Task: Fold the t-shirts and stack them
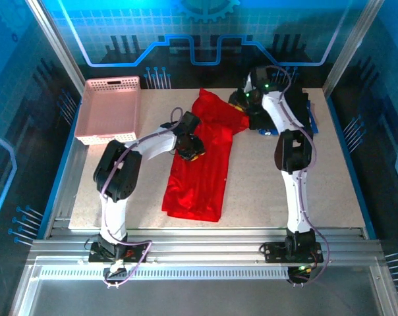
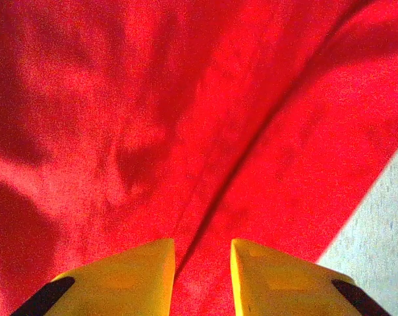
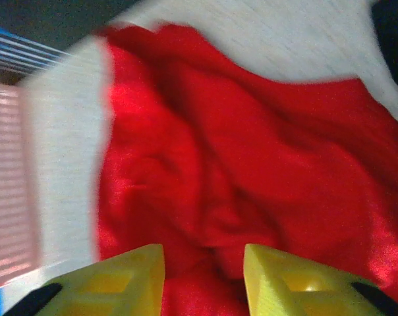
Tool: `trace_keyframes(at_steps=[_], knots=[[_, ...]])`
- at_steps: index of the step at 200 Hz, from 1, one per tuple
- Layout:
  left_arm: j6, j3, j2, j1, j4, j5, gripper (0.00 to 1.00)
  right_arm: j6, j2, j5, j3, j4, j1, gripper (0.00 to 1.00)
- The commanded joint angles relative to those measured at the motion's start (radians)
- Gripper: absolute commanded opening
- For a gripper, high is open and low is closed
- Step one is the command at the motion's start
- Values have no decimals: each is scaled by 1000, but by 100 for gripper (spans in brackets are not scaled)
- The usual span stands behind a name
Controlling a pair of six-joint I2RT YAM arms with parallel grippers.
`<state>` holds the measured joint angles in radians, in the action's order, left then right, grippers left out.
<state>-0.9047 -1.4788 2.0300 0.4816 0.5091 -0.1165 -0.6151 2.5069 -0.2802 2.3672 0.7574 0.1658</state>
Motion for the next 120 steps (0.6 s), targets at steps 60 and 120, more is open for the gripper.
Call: trace_keyframes(at_steps=[60,120], knots=[[107,-213,48,-120,-46,-37,31,-43,232,143,172,132,-6,32],[119,86,-236,-161,-3,-6,32,-255,445,-176,359,-120,-7,43]])
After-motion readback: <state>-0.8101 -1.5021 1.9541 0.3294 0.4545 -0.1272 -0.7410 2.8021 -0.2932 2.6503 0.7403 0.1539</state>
